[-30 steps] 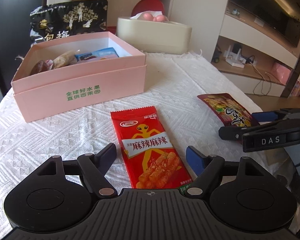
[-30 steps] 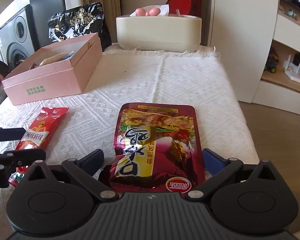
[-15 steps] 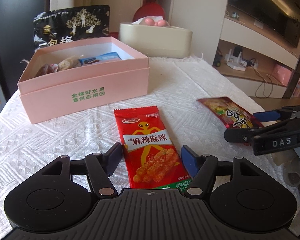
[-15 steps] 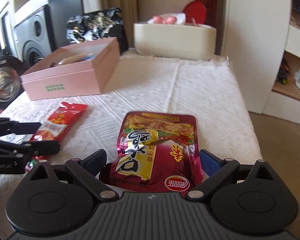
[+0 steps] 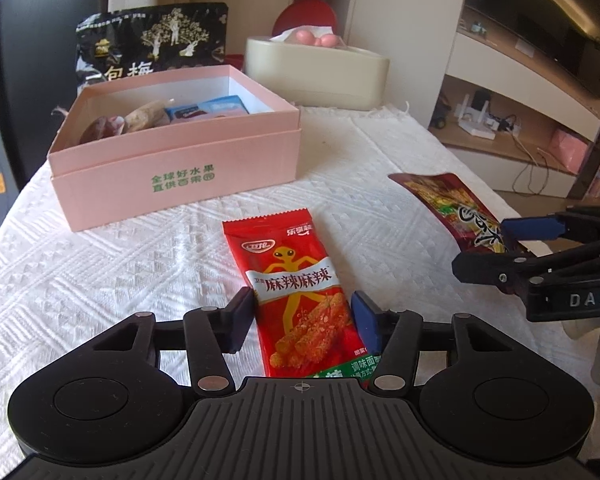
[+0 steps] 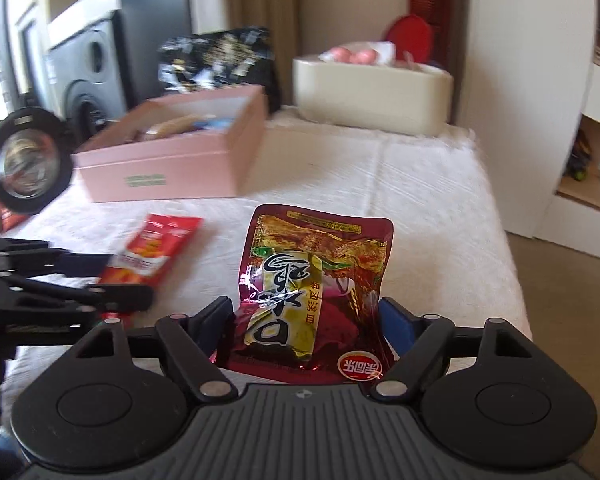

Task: Organize snacks
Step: 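Lift the spicy strip packet with the left gripper while the right lifts the jerky packet, then drop the spicy strip packet into the pink box with the left gripper while the right drops the jerky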

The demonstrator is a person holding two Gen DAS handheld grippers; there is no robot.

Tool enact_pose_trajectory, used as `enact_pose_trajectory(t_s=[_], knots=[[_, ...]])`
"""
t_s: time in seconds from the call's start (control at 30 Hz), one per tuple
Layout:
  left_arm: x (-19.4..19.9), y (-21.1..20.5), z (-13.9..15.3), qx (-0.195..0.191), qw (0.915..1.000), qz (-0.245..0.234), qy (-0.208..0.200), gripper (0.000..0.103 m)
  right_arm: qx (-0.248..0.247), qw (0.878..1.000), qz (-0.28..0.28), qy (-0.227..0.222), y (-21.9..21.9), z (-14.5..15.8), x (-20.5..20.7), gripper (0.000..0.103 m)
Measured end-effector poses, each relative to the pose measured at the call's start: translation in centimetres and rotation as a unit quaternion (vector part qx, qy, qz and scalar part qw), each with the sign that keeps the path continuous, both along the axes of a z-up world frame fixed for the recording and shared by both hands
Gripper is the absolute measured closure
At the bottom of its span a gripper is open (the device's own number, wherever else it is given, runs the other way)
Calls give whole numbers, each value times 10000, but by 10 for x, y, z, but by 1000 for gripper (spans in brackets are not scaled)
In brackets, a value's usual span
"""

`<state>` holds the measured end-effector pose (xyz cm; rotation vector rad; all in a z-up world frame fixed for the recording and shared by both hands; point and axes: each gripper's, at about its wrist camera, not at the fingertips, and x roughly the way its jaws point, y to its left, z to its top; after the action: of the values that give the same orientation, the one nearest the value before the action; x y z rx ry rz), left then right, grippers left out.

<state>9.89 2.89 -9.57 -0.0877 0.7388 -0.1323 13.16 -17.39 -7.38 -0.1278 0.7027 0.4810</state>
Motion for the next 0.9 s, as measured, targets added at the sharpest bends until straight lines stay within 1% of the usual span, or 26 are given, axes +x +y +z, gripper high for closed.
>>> enact_pose_trajectory(t_s=[0.13, 0.27, 0.37, 0.43, 0.53, 0.57, 0.63, 0.67, 0.7, 0.73, 0.77, 0.8, 0.83, 0.87, 0.9], knots=[[-17, 2, 6, -23, 10000, 7, -1, 46, -13, 9991, 379, -186, 6, 14, -22, 23], [-35, 7, 16, 2, 9998, 75, -164, 47, 32, 9967, 727, -350, 12, 31, -38, 23], [-44, 15, 33, -16, 9990, 138, -435, 47, 48, 9945, 885, -556, 19, 47, -46, 23], [-43, 26, 54, 74, 9967, 215, -782, 47, 111, 9922, 1024, -700, 25, 64, -44, 23], [-27, 45, 93, 268, 9890, 433, -1391, 47, 252, 9880, 1116, -1038, 33, 97, -33, 23], [-17, 53, 104, 253, 9862, 495, -1560, 47, 307, 9867, 1116, -1138, 36, 108, -26, 23], [9, 71, 119, 42, 9818, 606, -1801, 47, 399, 9855, 1035, -1281, 44, 126, -8, 23], [25, 80, 122, -155, 9795, 689, -1884, 46, 409, 9856, 958, -1333, 48, 131, 2, 23], [43, 93, 121, -450, 9774, 736, -1930, 46, 397, 9858, 877, -1380, 54, 135, 12, 23], [63, 106, 115, -805, 9763, 725, -1874, 44, 375, 9859, 810, -1418, 59, 137, 22, 23], [86, 120, 106, -1084, 9782, 706, -1622, 44, 345, 9862, 754, -1434, 65, 137, 32, 23], [110, 131, 94, -1221, 9824, 758, -1191, 44, 313, 9868, 715, -1417, 71, 135, 42, 23], [132, 139, 82, -1186, 9863, 875, -737, 45, 284, 9878, 688, -1365, 77, 133, 52, 23], [147, 144, 71, -1055, 9881, 1001, -502, 46, 258, 9890, 679, -1286, 83, 130, 62, 23], [155, 148, 64, -911, 9886, 1125, -418, 48, 233, 9902, 684, -1194, 88, 127, 72, 23]])
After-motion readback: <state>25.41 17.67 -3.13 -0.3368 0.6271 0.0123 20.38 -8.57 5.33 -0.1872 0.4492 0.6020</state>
